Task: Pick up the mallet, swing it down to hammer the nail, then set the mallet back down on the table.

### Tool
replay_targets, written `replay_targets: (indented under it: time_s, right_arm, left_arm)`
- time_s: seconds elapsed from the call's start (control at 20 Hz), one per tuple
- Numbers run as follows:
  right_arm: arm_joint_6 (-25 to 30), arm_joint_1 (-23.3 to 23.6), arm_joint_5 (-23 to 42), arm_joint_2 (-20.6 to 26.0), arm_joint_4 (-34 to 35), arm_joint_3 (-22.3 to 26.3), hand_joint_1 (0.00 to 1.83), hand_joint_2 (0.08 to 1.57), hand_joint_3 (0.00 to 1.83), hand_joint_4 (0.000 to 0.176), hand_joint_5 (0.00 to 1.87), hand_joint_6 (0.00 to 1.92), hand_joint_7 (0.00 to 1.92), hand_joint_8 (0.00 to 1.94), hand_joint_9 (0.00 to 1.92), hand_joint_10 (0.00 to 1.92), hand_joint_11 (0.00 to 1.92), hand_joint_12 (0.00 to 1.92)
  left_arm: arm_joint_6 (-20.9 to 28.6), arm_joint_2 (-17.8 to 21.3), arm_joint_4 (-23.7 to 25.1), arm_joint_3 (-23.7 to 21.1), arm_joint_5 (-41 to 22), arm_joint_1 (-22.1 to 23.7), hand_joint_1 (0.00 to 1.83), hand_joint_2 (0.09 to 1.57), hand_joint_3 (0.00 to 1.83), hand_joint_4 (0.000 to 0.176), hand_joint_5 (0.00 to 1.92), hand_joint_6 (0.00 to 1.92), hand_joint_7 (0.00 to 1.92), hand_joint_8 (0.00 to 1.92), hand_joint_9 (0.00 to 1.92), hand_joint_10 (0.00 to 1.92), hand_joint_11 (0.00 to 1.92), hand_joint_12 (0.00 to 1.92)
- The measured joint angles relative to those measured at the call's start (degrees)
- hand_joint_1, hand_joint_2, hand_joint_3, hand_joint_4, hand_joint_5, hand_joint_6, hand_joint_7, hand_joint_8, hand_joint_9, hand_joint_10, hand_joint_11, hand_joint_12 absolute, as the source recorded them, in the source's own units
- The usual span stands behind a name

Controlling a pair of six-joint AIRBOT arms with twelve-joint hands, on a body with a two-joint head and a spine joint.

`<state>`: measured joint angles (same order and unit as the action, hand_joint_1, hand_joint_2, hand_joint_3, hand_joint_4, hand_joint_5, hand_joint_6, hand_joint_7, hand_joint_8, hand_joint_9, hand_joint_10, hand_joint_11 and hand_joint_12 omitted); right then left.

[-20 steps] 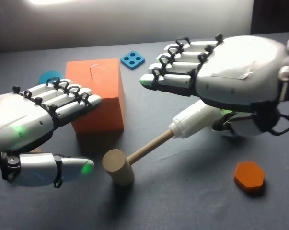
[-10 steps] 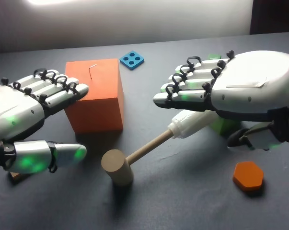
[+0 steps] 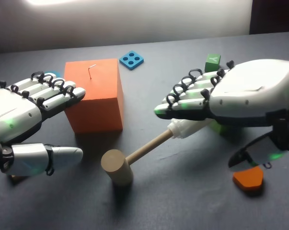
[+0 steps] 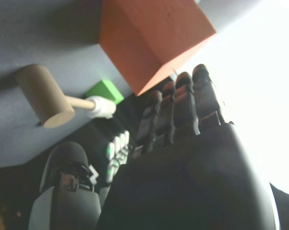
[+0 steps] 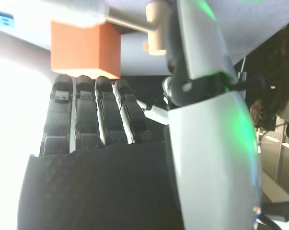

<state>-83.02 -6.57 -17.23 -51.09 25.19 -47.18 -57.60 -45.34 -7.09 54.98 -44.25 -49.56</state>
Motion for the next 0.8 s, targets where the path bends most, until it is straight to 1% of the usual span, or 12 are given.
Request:
replay_targets:
  time_s: [0.1,0.25,0.35,0.45,0.5,0.55,0.65,0.8]
  right_arm:
    - [10.1,0.3,-2.2,-1.0,-8.4,-1.3,1.20,0.97,0.00,0.000,0.00,0.00,0.00,0.00,0.00,0.00,0.00,0.00]
    - [24.3,0.3,-2.8,-1.4,-23.9,-1.6,1.21,0.98,0.00,0.000,0.00,0.00,0.00,0.00,0.00,0.00,0.00,0.00]
    - [37.1,0.4,-3.0,-2.7,-37.9,-1.6,1.26,0.99,0.00,0.000,0.00,0.00,0.00,0.00,0.00,0.00,0.00,0.00]
    - [52.6,0.7,-4.5,-5.4,-54.9,-1.5,1.28,0.97,0.00,0.000,0.00,0.00,0.00,0.00,0.00,0.00,0.00,0.00]
    - [57.9,0.7,-5.0,-6.8,-61.3,-1.6,1.29,0.97,0.00,0.000,0.00,0.00,0.00,0.00,0.00,0.00,0.00,0.00]
    - [62.2,0.7,-5.6,-8.3,-66.0,-1.6,1.30,0.98,0.00,0.000,0.00,0.00,0.00,0.00,0.00,0.00,0.00,0.00]
    - [67.7,0.5,-6.7,-10.4,-70.9,-2.0,1.28,0.99,0.00,0.000,0.00,0.00,0.00,0.00,0.00,0.00,0.00,0.00]
    - [69.8,0.4,-9.0,-13.8,-72.3,-4.0,1.29,0.99,0.00,0.000,0.00,0.00,0.00,0.00,0.00,0.00,0.00,0.00]
  left_arm:
    - [-0.1,-0.4,0.0,0.4,0.0,0.0,0.00,1.21,0.01,0.000,0.00,0.00,0.00,0.00,0.00,0.00,0.00,0.00]
    - [0.0,-1.1,-0.3,1.0,0.1,0.0,0.00,1.21,0.01,0.000,0.00,0.00,0.00,0.00,0.00,0.00,0.00,0.00]
    - [0.0,-1.6,-0.4,1.6,-0.2,0.0,0.00,1.20,0.00,0.000,0.00,0.00,0.00,0.00,0.00,0.00,0.00,0.00]
    - [-0.1,-2.0,-0.3,1.9,-0.2,0.1,0.00,1.21,0.00,0.000,0.00,0.00,0.00,0.00,0.00,0.00,0.00,0.00]
    - [-0.3,-2.4,-0.6,2.1,-0.2,0.1,0.00,1.21,0.00,0.000,0.00,0.00,0.00,0.00,0.00,0.00,0.00,0.00]
    - [-0.2,-2.4,-0.7,2.1,-0.1,0.1,0.00,1.20,0.00,0.000,0.00,0.00,0.00,0.00,0.00,0.00,0.00,0.00]
    - [-0.4,-2.4,-1.0,2.2,-0.3,0.1,0.00,1.21,0.00,0.000,0.00,0.00,0.00,0.00,0.00,0.00,0.00,0.00]
    - [-0.7,-2.7,-1.3,2.6,-0.3,0.1,0.00,1.21,0.00,0.000,0.00,0.00,0.00,0.00,0.00,0.00,0.00,0.00]
